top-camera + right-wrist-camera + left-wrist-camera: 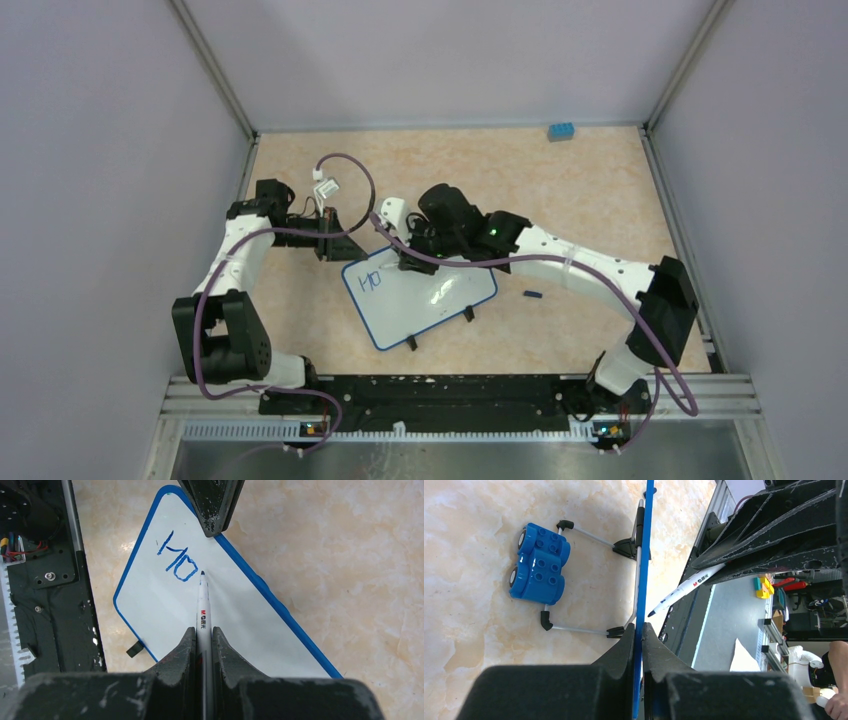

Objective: Write a sentence on the whiteboard

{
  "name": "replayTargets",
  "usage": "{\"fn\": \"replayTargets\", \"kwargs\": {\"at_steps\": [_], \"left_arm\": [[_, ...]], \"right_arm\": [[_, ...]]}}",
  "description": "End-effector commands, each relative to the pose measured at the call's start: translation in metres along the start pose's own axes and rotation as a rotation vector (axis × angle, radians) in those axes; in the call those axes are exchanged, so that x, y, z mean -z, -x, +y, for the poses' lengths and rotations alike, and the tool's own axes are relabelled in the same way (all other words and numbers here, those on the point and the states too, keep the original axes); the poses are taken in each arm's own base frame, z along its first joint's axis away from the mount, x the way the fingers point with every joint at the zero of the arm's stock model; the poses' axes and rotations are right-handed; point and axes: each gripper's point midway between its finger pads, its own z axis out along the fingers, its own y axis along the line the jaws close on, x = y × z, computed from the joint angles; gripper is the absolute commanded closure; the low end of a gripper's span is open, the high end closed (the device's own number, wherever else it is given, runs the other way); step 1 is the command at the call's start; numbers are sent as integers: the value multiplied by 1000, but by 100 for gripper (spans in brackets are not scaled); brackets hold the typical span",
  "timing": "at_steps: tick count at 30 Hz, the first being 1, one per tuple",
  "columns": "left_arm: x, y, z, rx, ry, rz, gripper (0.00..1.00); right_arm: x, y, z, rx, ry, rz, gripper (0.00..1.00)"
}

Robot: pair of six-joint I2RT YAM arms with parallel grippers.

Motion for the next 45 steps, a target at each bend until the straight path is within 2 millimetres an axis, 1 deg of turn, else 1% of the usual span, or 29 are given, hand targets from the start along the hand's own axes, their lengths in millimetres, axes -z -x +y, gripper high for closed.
{"fn": "replayTargets", "kwargs": {"at_steps": [1, 16, 23, 30, 34, 38, 45], "left_arm": [[0, -3, -5, -6, -3, 6, 100], [-1, -4, -5, -7, -1, 7, 100], [-1, -4, -4, -5, -2, 9, 100], [-1, -4, -5, -5, -2, 10, 100], [-1, -4, -5, -6, -2, 9, 100], [-1, -4, -5, -8, 0, 9, 100], [-1, -4, -5, -8, 1, 8, 100]], "right_arm": [[-3, -2, -6, 14, -18, -6, 100], [-8, -16, -4, 9, -10, 21, 100], [-9, -26, 5, -7, 21, 37, 100], [-14, -37, 20, -7, 55, 54, 100], [-14, -35, 23, -4, 63, 50, 100], [-13, -30, 22, -2, 58, 40, 100], [-9, -13, 7, -11, 15, 4, 100]]}}
